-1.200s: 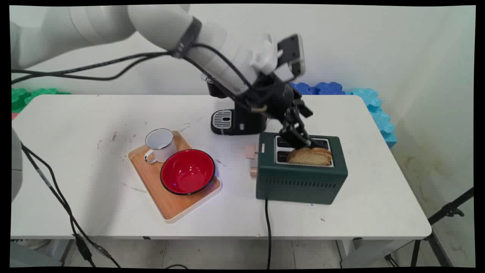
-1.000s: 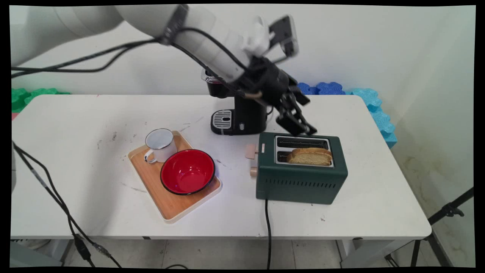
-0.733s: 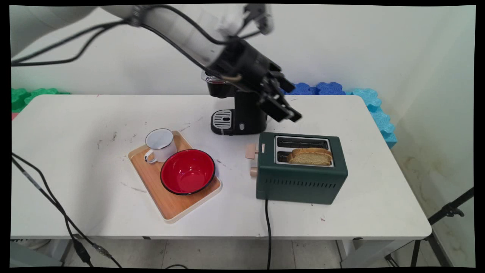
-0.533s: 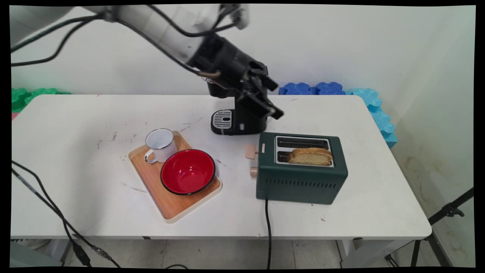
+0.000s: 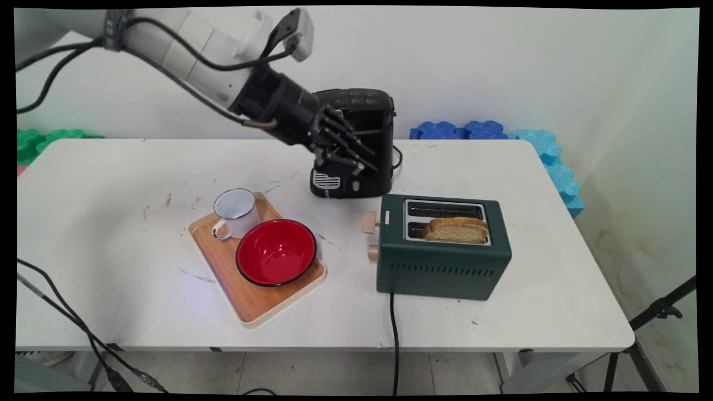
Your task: Press the toaster switch
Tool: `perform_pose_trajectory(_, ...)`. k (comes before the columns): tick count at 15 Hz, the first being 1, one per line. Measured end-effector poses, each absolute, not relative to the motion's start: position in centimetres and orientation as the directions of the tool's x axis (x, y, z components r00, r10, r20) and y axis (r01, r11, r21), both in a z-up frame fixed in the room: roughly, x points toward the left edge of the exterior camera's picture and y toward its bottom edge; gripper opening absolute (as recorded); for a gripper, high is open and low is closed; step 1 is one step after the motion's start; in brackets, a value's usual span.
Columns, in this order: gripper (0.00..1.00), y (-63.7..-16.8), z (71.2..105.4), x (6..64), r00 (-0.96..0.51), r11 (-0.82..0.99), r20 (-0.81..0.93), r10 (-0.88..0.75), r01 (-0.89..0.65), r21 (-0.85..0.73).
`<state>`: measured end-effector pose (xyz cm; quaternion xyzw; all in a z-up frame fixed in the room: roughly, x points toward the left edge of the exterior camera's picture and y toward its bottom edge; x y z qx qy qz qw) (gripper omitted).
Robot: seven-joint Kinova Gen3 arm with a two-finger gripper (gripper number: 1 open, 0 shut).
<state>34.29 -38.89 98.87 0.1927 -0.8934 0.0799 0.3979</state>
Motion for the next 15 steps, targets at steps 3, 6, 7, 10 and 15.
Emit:
perform_pose_trajectory(3, 0.00, -38.5, 97.2, 35.4, -0.608, 0.908, 0.731, -0.310, -0.418, 0.037)
perform_pose_trajectory(6, 0.00, -38.4, 95.9, 35.8, -0.612, 0.909, 0.723, -0.319, -0.414, 0.051)
perform_pose_trajectory(7, 0.00, -38.4, 95.4, 35.8, -0.618, 0.912, 0.720, -0.316, -0.407, 0.050)
perform_pose_trajectory(10, 0.00, -38.5, 94.1, 35.8, -0.636, 0.922, 0.710, -0.301, -0.385, 0.047)
perform_pose_trajectory(15, 0.00, -38.9, 92.6, 35.5, -0.662, 0.935, 0.696, -0.279, -0.352, 0.040)
